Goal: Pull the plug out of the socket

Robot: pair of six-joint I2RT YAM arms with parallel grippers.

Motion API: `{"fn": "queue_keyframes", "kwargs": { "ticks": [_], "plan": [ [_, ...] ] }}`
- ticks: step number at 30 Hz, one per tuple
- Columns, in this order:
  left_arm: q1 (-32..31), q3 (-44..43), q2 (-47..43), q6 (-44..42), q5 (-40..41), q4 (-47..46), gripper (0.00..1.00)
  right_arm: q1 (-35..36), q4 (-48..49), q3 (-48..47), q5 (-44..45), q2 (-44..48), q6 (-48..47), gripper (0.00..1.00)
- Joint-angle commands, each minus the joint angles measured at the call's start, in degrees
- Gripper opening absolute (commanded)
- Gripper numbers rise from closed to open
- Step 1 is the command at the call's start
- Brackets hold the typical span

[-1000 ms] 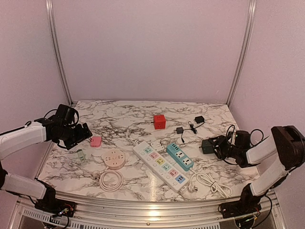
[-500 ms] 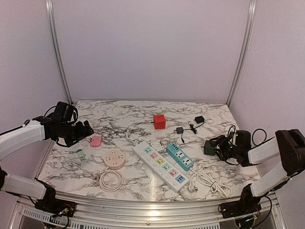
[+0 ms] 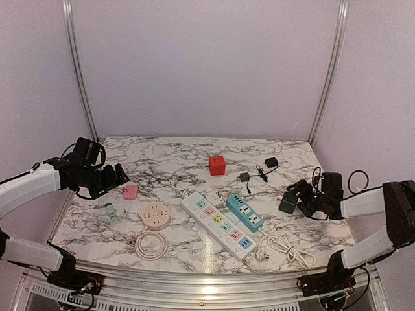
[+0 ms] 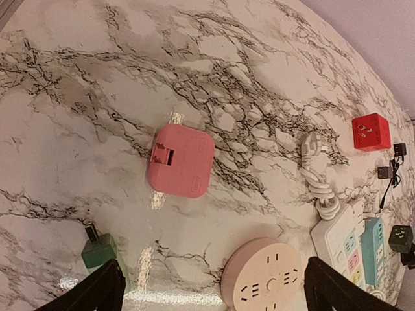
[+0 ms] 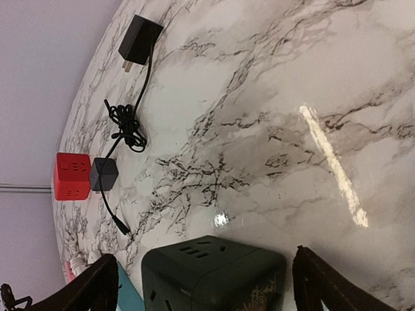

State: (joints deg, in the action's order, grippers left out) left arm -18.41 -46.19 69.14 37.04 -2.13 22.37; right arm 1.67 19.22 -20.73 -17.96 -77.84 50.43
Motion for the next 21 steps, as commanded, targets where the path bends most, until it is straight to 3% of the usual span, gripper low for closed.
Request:
{"fn": "queue_keyframes", "kwargs": {
  "ticks": [1,9,13,17,21],
  "plan": [
    [-0.1,-2.21,-1.31,-1.43,-0.68,0.76,0.99,-0.41,-8.25,-4.31,4.54,3.16,-5.63,0.95],
    [-1.81,-3.14,-0.73,-3.05,-0.11,-1.12,0.99,-0.03,-16.6,-8.62,8.84,8.74,-13.02,0.98],
    [-3.34,-2.81,-1.53,-4.29,1.8,-3.65,0.99,3.96,-21.9,-12.17,15.47,12.27,-17.89,0.99],
    [-4.52,-2.68,-2.1,-5.12,9.43,-5.15,0.99,8.86,-23.18,-14.44,24.4,17.94,-21.2,0.98],
    [-4.44,-3.14,-3.72,-5.42,18.67,-6.15,0.99,9.36,-20.24,-15.0,28.76,22.73,-24.84,0.99]
  ]
}}
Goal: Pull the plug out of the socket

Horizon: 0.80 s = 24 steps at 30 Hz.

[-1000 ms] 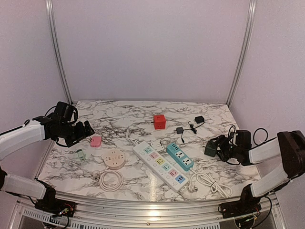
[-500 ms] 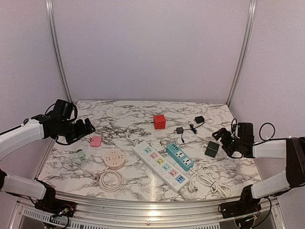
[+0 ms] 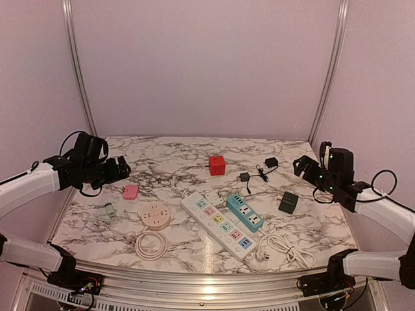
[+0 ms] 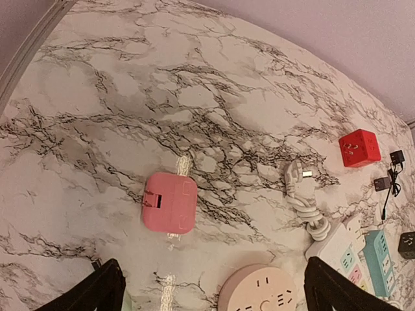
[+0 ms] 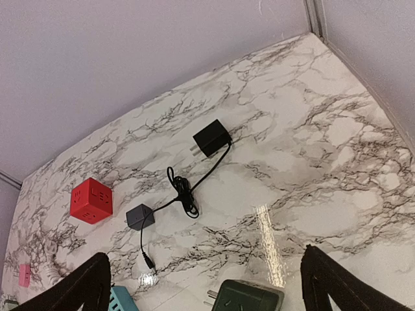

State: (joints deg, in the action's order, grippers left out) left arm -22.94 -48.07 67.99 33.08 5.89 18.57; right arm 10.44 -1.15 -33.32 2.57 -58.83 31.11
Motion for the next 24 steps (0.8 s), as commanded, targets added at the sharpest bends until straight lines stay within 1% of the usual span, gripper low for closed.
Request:
{"fn": "queue_keyframes", "kwargs": {
  "ticks": [1,4,6,8,9,11,12,14,16,18,21,24],
  "plan": [
    [0.09,-0.97,-3.25,-1.98,13.01,-3.2,0.99,0.63,0.56,-2.59,9.45,4.4,-6.8,0.99],
    [0.22,0.73,-5.24,-4.57,20.64,-6.78,0.99,0.61,6.56,-1.62,12.68,5.68,-11.36,0.99],
    [0.32,3.28,-6.44,-7.52,25.04,-10.4,0.99,0.65,14.07,0.95,13.9,6.57,-16.81,0.99],
    [1.1,7.93,-7.24,-15.46,23.79,-19.09,0.99,0.64,21.99,5.34,13.23,7.11,-22.43,0.99],
    [1.38,10.85,-7.49,-19.61,22.43,-24.8,0.99,0.59,28.13,7.7,13.44,7.22,-25.3,0.99],
    [1.92,17.3,-8.57,-23.88,21.96,-34.77,0.99,0.32,34.52,10.93,17.24,6.46,-26.98,0.98],
    [2.69,19.7,-8.94,-24.68,21.74,-38.75,0.99,-0.63,36.84,11.9,18.61,5.59,-27.44,0.99],
    [4.64,22.99,-9.14,-25.52,21.1,-43.5,0.99,-3.73,38.68,13.18,15.91,3.64,-27.35,0.99],
    [6.46,24.71,-8.67,-25.59,22.25,-44.37,0.99,-6.84,43.46,16.19,13.77,1.7,-27.41,0.98],
    [8.28,26.85,-8.39,-25.51,23.24,-46.67,0.99,-9.32,51.13,20.15,12.72,-1.31,-27.13,0.98],
    [11.55,31.51,-9.03,-25.13,22.41,-52.22,0.99,-9.82,60.13,23.64,12.95,-6.32,-28.29,0.97],
    [13.48,33.74,-7.83,-25.6,21.29,-56.45,0.99,-9.84,68.36,24.65,13.35,-14.01,-29.04,0.97]
  ]
}}
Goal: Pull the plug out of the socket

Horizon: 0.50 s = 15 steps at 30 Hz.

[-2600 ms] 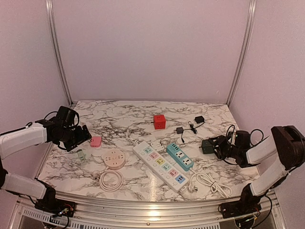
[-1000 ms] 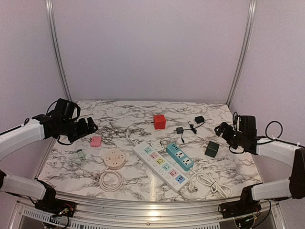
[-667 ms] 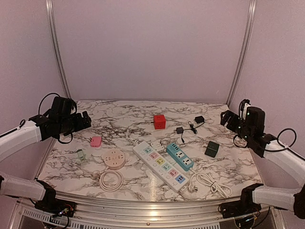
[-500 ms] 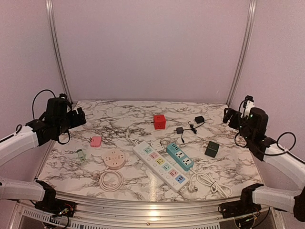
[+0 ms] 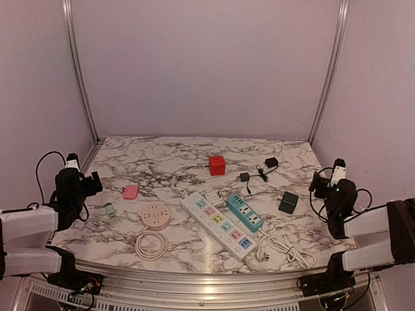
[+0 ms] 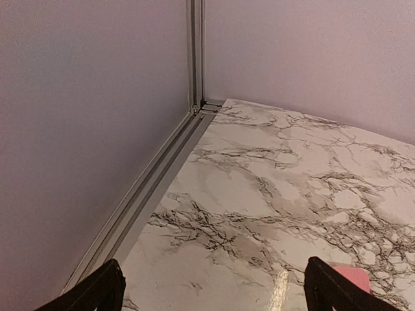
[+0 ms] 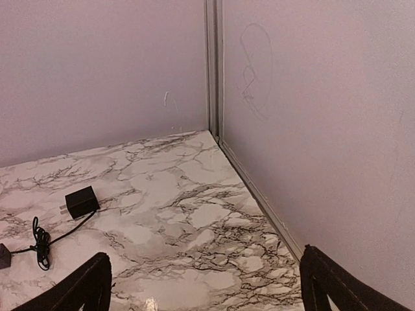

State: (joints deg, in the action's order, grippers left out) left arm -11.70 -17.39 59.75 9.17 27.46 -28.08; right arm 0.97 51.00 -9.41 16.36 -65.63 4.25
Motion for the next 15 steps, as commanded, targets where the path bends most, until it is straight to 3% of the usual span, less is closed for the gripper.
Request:
{"fn": "queue_keyframes", "kwargs": {
  "ticks": [1,3,5,11,13,15],
  "plan": [
    [2.82,3.63,1.43,-2.06,-0.6,-11.17,0.99,-0.36,18.34,0.8,0.0,-9.84,-1.42,0.98],
    [4.07,5.53,4.21,-2.82,-0.69,-15.64,0.99,-0.27,24.13,1.37,-0.85,-13.16,-3.15,0.97],
    [6.3,5.87,6.01,-2.81,-4.35,-18.02,0.99,0.04,23.75,1.13,-1.42,-13.25,-3.89,0.97],
    [8.41,6.0,13.83,-5.65,-8.59,-32.69,0.99,1.78,49.47,5.05,-3.38,-28.99,-8.88,0.98],
    [8.46,4.94,17.02,-5.94,-9.63,-35.69,0.99,2.67,40.5,3.11,-3.88,-25.82,-9.46,0.98],
    [8.48,3.95,21.27,-6.22,-9.23,-38.99,0.99,2.81,38.16,1.12,-5.42,-26.73,-10.63,0.98]
  ]
}}
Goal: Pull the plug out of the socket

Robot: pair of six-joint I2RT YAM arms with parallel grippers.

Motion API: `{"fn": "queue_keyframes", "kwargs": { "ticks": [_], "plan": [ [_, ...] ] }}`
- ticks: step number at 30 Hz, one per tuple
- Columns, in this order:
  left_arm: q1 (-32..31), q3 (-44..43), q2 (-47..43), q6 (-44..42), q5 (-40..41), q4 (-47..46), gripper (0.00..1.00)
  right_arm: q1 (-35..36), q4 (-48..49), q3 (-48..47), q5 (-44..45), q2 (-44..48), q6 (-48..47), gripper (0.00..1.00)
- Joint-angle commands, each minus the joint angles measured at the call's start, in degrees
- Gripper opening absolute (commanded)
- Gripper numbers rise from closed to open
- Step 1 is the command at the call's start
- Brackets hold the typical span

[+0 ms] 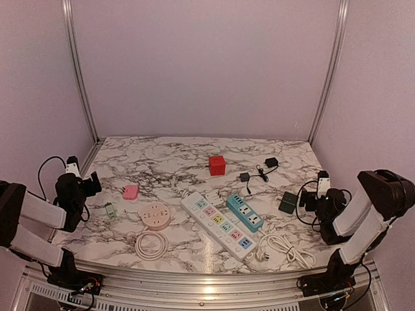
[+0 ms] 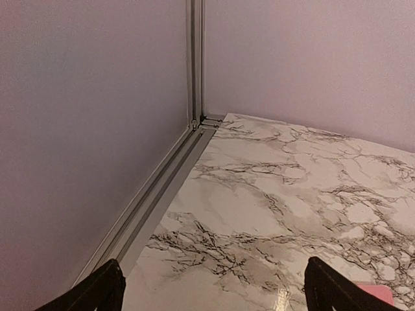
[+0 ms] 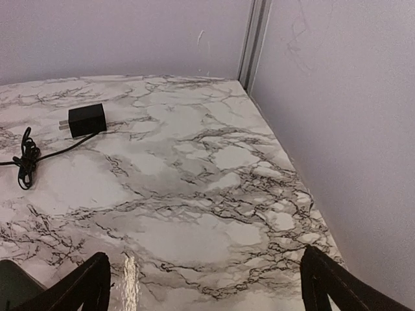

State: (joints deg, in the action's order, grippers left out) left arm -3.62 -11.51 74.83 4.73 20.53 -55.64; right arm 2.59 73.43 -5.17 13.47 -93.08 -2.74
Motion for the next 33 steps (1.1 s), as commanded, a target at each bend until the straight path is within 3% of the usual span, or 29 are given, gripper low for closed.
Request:
{"fn": "queue_keyframes", "kwargs": {
  "ticks": [1,3,9,33],
  "plan": [
    [0.37,-1.44,8.75,-1.52,-1.38,-14.48,0.99,1.27,15.98,-3.84,-2.56,0.18,-3.89,0.98],
    [0.36,0.22,13.66,-1.9,0.46,-23.8,0.99,1.29,10.49,-5.34,-0.51,1.59,-2.5,0.98],
    [0.37,-2.06,12.4,-1.93,-1.75,-16.83,0.99,1.76,7.2,-7.71,2.53,0.9,-2.39,0.99],
    [0.37,-2.38,12.72,-2.05,-1.71,-16.7,0.99,1.63,6.9,-7.84,2.08,0.89,-2.44,0.99]
  ]
}}
